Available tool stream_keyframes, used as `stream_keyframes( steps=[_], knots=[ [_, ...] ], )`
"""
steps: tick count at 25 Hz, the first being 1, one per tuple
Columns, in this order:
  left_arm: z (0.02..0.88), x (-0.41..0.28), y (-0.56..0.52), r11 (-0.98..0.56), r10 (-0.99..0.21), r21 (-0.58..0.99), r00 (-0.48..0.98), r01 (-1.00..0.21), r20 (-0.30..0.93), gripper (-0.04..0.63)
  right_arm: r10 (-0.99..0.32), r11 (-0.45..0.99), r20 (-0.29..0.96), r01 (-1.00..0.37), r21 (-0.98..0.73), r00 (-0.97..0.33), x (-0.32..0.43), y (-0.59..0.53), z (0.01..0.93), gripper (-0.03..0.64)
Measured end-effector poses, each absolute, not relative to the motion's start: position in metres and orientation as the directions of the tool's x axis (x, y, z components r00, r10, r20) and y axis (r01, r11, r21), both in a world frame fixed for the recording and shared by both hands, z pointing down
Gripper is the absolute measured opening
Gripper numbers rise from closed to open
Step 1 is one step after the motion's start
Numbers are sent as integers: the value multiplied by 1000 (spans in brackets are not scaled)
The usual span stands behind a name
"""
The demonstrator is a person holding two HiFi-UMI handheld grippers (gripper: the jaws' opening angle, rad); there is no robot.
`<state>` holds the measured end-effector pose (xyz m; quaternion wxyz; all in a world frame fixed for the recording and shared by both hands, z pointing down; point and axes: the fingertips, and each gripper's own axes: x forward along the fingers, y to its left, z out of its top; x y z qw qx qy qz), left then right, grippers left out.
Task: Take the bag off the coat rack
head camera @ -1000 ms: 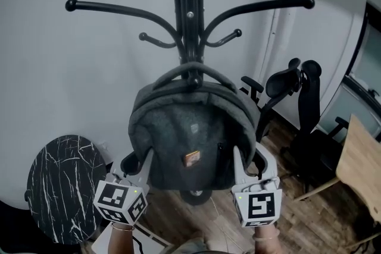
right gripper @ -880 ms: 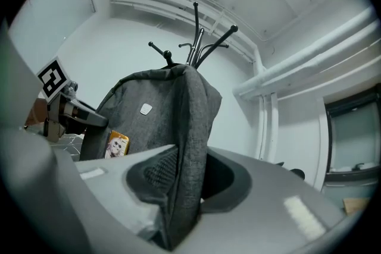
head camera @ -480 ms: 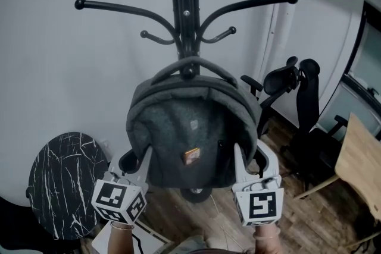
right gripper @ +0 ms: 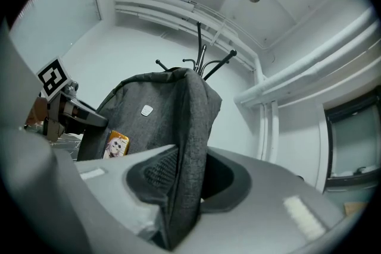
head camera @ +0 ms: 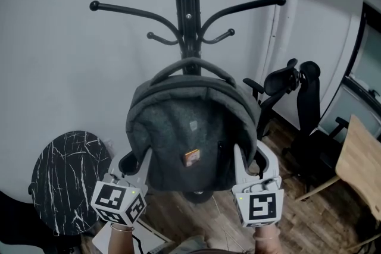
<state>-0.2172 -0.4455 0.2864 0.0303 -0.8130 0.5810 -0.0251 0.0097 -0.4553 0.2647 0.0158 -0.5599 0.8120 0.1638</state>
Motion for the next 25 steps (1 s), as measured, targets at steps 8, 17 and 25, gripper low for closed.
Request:
stream_keyframes(
  steps=[8,17,25],
  knots=[
    [285,-212,-422,-314,-949,-84,315,-946,5,78,-903,323,-211,-914,243,-375,15,-434,265,101],
    [284,-199,-393,-310,-950,-85,311,-947,4,78,-900,328,-214,-914,238,-379,28,-407,264,101],
    [288,-185,-352,-297,-954,-92,299,-950,0,78,-895,339,-217,-911,233,-389,42,-368,270,100]
  ],
)
